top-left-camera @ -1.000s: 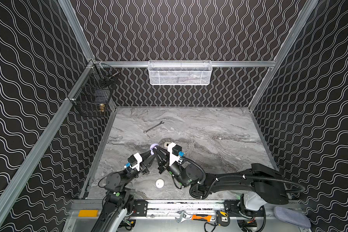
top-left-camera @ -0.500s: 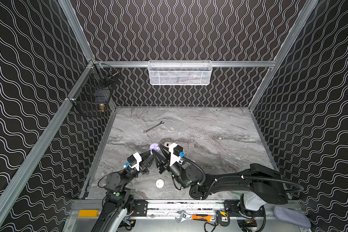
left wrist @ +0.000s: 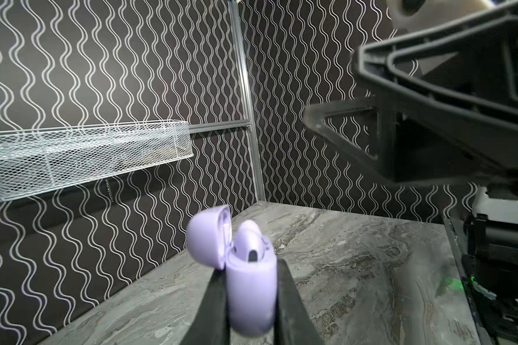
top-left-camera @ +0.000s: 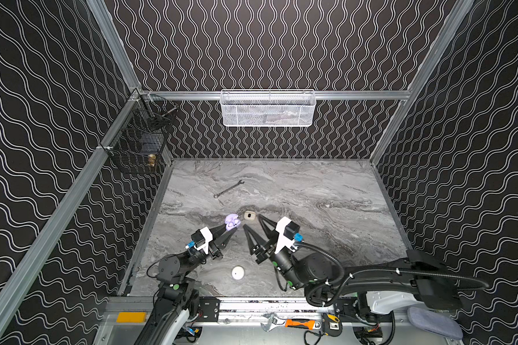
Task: Insert the wireless bluetooth earbuds into the charging case
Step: 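Raise the right gripper and move it to the lilac case lid, then push the lilac case lid shut with the right gripper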
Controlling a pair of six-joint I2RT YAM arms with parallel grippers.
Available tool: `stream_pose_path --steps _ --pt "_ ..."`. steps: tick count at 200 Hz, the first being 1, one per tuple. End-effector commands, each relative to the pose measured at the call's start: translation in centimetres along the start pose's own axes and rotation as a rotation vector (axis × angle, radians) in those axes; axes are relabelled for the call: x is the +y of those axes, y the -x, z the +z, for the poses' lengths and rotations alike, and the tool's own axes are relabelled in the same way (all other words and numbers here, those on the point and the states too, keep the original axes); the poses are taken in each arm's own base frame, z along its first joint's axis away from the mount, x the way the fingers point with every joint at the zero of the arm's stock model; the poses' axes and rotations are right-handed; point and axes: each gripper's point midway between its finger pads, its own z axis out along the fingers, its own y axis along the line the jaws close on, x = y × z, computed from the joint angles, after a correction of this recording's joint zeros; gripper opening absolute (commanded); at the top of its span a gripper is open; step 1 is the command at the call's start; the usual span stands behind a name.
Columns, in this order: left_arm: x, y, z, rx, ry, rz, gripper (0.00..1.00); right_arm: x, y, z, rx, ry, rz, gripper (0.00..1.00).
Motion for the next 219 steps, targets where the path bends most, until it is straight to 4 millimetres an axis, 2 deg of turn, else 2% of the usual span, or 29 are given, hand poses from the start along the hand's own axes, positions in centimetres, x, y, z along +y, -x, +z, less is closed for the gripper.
stream_pose_path --steps 1,27,55,76,93,165,192,219 --pt "-1.4 1.6 0.1 -0.069 -0.086 0.055 0.0 -2.5 0.6 -0.4 -0.009 -0.1 -0.059 0.6" --pt "-2.0 1.4 0.4 -0.069 -0.142 0.047 0.0 -5.3 -0.3 0.1 0.08 -0.15 -0.081 0.59" --pt "-2.8 1.4 0.7 -0.069 -0.213 0.047 0.0 -9.0 -2.0 1.7 0.247 -0.14 -0.001 0.56" --pt "-3.0 1.5 0.9 -0.079 -0.243 0.042 0.0 -10.3 -2.3 2.1 0.313 -0.109 0.002 0.54" --pt "-3.1 1.5 1.2 -0.083 -0.264 0.031 0.0 -9.9 -3.0 2.2 0.348 -0.071 -0.05 0.54" --pt "-3.0 0.9 2.1 -0.069 -0.312 -0.028 0.0 -7.5 -8.0 4.3 0.52 0.085 -0.154 0.5" --pt "-3.1 0.6 2.2 -0.06 -0.316 -0.033 0.0 -6.3 -8.5 4.7 0.532 0.152 -0.158 0.47" --pt "-3.1 0.5 2.4 -0.05 -0.317 -0.03 0.0 -4.4 -7.5 4.5 0.496 0.259 -0.152 0.46"
